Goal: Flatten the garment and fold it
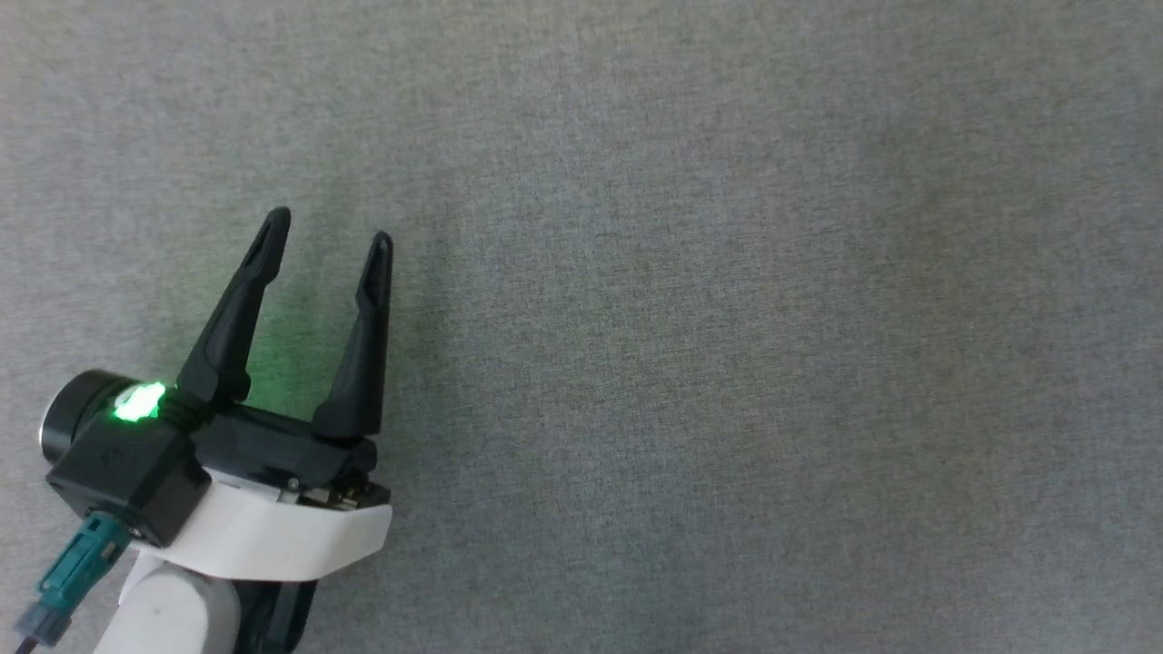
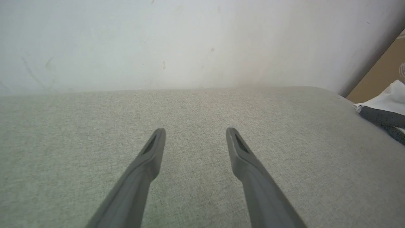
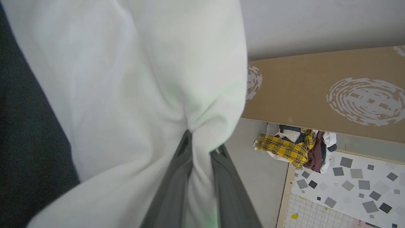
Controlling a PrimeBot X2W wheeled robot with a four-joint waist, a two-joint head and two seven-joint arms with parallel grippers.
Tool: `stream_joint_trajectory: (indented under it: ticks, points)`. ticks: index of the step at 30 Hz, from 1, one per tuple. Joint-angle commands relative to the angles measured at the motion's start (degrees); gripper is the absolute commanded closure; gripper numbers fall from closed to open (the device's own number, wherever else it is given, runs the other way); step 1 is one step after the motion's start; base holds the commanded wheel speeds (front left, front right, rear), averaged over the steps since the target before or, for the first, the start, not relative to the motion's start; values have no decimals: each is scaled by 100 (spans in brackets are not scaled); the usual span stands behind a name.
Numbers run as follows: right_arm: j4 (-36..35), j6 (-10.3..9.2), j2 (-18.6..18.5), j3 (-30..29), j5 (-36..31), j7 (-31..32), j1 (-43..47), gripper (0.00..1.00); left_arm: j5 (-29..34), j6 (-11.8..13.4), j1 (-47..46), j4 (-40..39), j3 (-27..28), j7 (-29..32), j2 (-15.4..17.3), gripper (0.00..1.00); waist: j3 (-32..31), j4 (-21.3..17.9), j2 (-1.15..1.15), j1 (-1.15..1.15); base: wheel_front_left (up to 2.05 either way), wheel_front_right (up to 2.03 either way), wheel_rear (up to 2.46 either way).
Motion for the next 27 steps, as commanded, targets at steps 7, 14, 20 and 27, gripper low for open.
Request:
stream_joint_trajectory:
  ticks: [7, 14, 20, 27]
  points:
    - [281, -12, 158, -57, -136, -215, -106, 56, 122, -64, -179, -1, -80, -45, 1, 0, 206, 20, 0, -1, 0, 0, 0]
    - [453, -12, 224, 38, -202, -391, -178, 0, 113, -38, -210, 133, -148, -140, -77, 0, 79, 19, 0, -1, 0, 0, 0]
    - [553, -12, 355, 22, -152, -596, -79, 0, 56, 55, -96, 402, -150, -242, -179, 0, -400, 43, 0, -1, 0, 0, 0]
    - [386, -12, 1247, -456, 15, -1284, 388, 0, -85, 181, 299, 688, -218, -415, -383, 0, -1324, 157, 0, -1, 0, 0, 0]
